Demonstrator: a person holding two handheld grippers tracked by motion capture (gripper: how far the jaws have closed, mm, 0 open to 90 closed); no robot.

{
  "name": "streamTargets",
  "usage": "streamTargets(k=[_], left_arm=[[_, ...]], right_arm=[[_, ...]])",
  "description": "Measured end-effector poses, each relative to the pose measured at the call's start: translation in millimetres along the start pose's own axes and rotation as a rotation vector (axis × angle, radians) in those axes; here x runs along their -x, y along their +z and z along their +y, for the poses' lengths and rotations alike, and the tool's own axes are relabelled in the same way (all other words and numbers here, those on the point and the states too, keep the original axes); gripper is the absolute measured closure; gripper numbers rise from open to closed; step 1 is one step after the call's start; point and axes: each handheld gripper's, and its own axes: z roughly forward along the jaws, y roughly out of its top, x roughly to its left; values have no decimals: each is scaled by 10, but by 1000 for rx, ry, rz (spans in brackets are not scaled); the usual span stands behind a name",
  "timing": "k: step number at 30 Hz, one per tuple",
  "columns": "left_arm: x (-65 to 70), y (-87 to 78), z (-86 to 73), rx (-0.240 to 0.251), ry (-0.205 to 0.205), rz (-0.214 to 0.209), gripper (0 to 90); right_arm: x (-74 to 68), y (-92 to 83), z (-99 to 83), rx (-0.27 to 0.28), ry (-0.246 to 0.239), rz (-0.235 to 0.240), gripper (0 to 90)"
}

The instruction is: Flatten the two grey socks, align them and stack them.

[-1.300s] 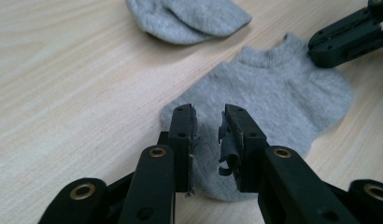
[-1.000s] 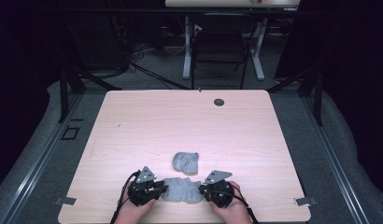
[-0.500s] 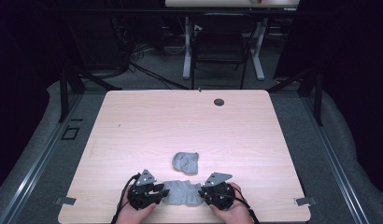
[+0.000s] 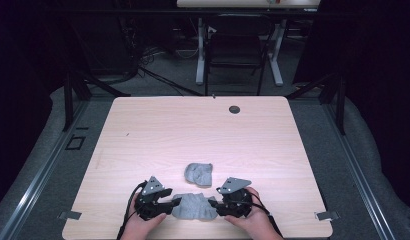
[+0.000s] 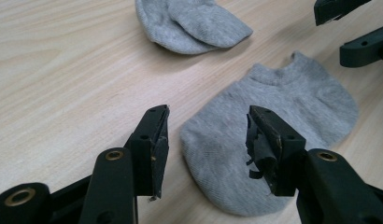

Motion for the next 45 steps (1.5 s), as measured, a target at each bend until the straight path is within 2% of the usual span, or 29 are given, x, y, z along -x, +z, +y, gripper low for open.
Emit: streamTargets(k=[2,4,6,11,15,20,22,26,29,38,42,45], left_arm=[[-26,3,14,10,-6,6,492],[-52,5,28,12,-9,8,492],[-78,4,35,20,-11,11,492],[-127,-10,33,25,-23,16,493],[-156,-20,20,22,-19,23,493],[-171,-26,11,26,-30,35,493],[-182,-31,8,23,-33,24,493],[-190,-31,3,24,-33,28,494],[-195,-31,-1,25,-34,26,494],[-209,-35,-5,29,-39,33,494],[-211,-32,-8,28,-39,35,495],[-212,-32,-9,28,-39,34,495]], right_arm=[[4,13,32,-13,-13,5,495],[20,32,67,-21,-8,19,531],[35,56,107,-30,-9,9,552],[69,149,207,-28,22,-33,578],[108,230,303,-23,44,-43,597],[143,334,436,-70,53,-28,607],[146,382,476,-76,73,-24,624],[151,450,565,-99,53,-50,660],[150,492,621,-88,56,-66,679],[180,627,682,-76,99,-69,684],[191,702,684,-96,106,-83,679],[199,764,673,-98,131,-86,654]])
